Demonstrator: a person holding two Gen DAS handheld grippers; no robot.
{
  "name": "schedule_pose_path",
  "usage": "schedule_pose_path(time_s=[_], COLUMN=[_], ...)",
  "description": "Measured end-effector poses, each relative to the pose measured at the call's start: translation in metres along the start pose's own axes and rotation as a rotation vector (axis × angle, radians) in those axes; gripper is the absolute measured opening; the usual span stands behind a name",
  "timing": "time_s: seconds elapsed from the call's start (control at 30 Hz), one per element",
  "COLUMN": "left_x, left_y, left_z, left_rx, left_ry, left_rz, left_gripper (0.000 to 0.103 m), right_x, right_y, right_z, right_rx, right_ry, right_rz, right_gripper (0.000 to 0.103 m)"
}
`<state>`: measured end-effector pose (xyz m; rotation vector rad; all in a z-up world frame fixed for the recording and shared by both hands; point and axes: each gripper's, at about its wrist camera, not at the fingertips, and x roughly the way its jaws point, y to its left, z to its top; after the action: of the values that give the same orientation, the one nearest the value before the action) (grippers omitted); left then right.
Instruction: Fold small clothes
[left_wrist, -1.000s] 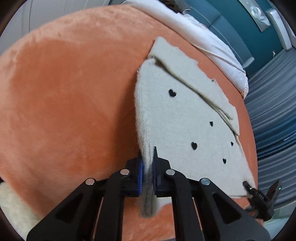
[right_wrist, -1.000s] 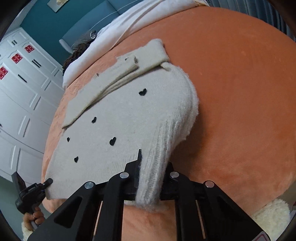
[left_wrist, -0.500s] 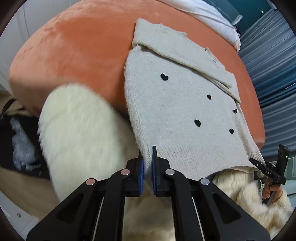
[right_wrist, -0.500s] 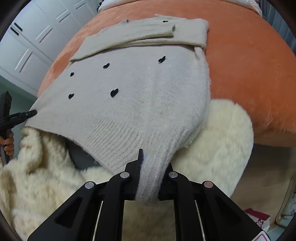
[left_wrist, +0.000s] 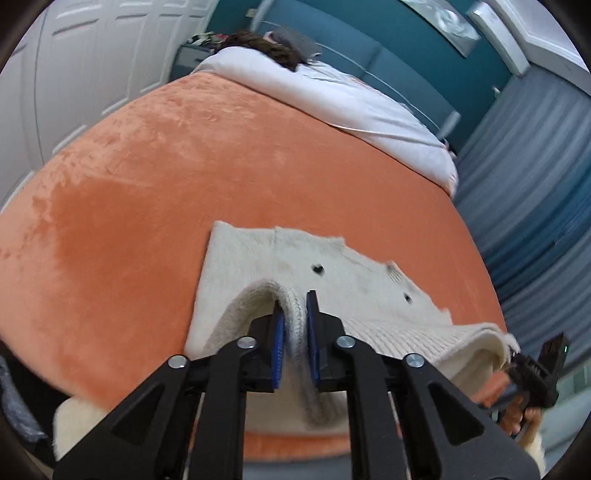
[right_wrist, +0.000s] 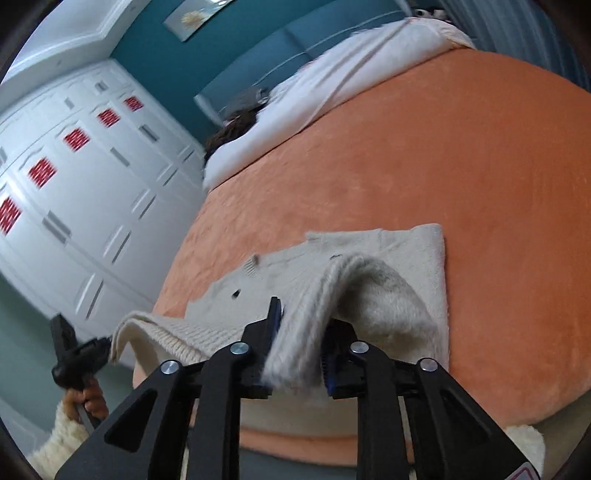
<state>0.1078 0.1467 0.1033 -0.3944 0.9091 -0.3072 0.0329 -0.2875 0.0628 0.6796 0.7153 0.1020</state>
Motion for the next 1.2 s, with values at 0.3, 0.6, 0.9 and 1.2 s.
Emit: schedule_pose_path(time_s=[0.3, 0.6, 0.9, 1.2], left_x=[0.037, 0.124, 0.16, 0.055], left_y=[0.035, 0.018, 0.008, -0.014], left_z=[-0.008, 0.023, 0.027, 0.096], left_rx=[-0.025, 0.129, 0.147, 0.155], left_ry=[-0.034, 0.129, 0.246, -0.04], left_rz=[0.086, 0.124, -0.003, -0.07], left_gripper=[0.082, 0.087, 0.008, 0.007], right_x=[-0.002, 0.08, 0.142, 0.006], right_y=[-0.015, -0.026, -0.025, 0.009], right_z=[-0.02, 0.008, 0.026, 0.07], right_rx=[0.017, -0.092, -0.143, -0.084], right_ry=[-0.11, 0.025, 0.18, -0.212], right_rz=[-0.187, -0.317, -0.316, -0.082], right_gripper=[0.062, 0.067, 0.008, 0.007])
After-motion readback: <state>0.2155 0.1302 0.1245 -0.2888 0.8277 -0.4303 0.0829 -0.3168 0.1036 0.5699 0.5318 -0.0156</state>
